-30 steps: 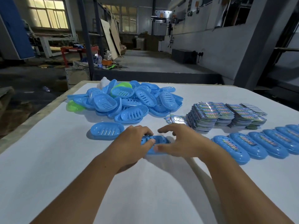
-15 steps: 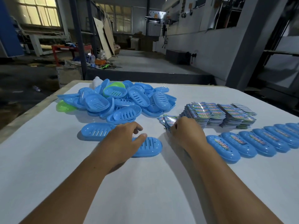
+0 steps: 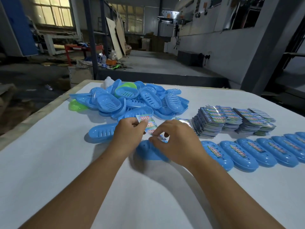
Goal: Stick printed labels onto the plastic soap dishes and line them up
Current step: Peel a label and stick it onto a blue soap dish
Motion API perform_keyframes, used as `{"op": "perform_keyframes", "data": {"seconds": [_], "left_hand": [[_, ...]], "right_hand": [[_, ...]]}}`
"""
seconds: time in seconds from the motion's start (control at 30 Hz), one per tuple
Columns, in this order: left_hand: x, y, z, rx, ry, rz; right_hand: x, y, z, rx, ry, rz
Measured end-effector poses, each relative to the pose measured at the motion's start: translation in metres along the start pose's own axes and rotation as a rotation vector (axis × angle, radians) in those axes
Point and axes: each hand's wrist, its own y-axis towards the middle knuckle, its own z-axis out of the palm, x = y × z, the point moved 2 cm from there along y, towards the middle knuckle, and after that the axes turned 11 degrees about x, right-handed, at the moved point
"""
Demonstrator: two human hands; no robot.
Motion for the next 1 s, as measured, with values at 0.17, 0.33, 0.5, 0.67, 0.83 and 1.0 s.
{"op": "perform_keyframes", "data": {"seconds": [0.17, 0.33, 0.5, 0.67, 0.83, 1.0], "left_hand": [[-0.007, -0.005, 0.001, 0.079, -0.116, 0.067], [-0.007, -0.014, 0.008, 0.225, -0.11, 0.105], [-0.006, -0.01, 0.006, 0.217, -0.106, 0.116], [-0.006, -0.004, -0.004, 0.112, -0.091, 0.101], [-0.007, -0.004, -0.005, 0.119, -0.077, 0.108], [-0.006, -0.006, -0.002, 0.13, -0.11, 0.124]], "right_hand": [[0.0, 0.0, 0.002, -0.036, 0.25, -0.026], [-0.022, 0.007, -0.004, -0.193, 0.791, 0.317], [-0.029, 0.008, -0.002, -0.121, 0.963, 0.357], [-0.031, 0.008, -0.004, -0.134, 0.96, 0.384], [-0.03, 0.008, -0.004, -0.133, 0.936, 0.381], [-0.031, 0.007, 0.0, -0.168, 0.422, 0.275]]}}
